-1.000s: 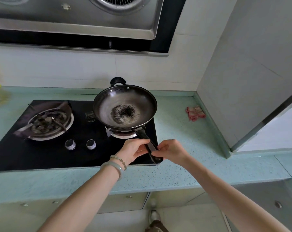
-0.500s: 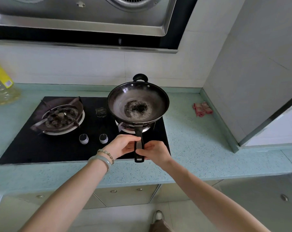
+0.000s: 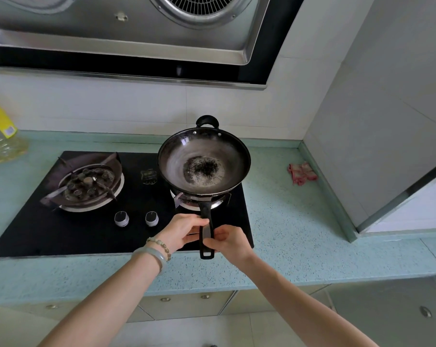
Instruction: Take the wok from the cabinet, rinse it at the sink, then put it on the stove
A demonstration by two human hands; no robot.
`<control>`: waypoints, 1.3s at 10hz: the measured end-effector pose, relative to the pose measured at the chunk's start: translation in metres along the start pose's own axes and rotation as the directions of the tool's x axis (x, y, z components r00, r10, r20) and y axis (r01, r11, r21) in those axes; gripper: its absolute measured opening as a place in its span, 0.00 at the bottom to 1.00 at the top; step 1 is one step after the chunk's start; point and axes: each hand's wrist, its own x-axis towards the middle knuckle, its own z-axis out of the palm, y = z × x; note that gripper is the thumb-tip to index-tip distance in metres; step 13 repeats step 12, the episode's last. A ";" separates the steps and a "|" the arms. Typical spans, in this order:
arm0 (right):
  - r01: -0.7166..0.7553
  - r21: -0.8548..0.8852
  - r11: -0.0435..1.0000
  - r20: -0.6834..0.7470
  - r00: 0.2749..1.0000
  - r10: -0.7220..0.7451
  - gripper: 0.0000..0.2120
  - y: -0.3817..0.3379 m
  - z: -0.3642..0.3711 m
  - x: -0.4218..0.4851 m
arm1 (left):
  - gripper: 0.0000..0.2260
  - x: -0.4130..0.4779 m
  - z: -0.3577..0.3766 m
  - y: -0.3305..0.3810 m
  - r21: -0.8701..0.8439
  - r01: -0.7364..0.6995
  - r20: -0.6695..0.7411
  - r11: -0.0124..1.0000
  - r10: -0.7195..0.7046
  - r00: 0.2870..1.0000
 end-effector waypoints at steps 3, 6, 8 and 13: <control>0.014 0.060 0.998 0.060 0.998 -0.018 0.10 0.004 -0.016 0.004 | 0.10 0.001 0.013 -0.002 -0.048 -0.005 -0.048 0.999 0.002 0.999; 0.023 0.092 0.995 0.115 0.993 -0.034 0.09 0.005 -0.018 0.004 | 0.12 -0.007 0.011 -0.001 -0.009 -0.013 -0.042 1.000 0.012 0.999; -0.003 -0.030 1.000 0.257 0.966 0.011 0.14 0.000 -0.031 0.004 | 0.12 -0.018 0.006 -0.007 0.112 -0.118 0.049 0.987 0.113 0.992; 0.014 -0.518 0.856 0.455 0.851 0.261 0.22 0.017 -0.090 0.001 | 0.11 -0.042 -0.040 -0.043 0.496 -0.076 -0.235 0.865 0.218 0.947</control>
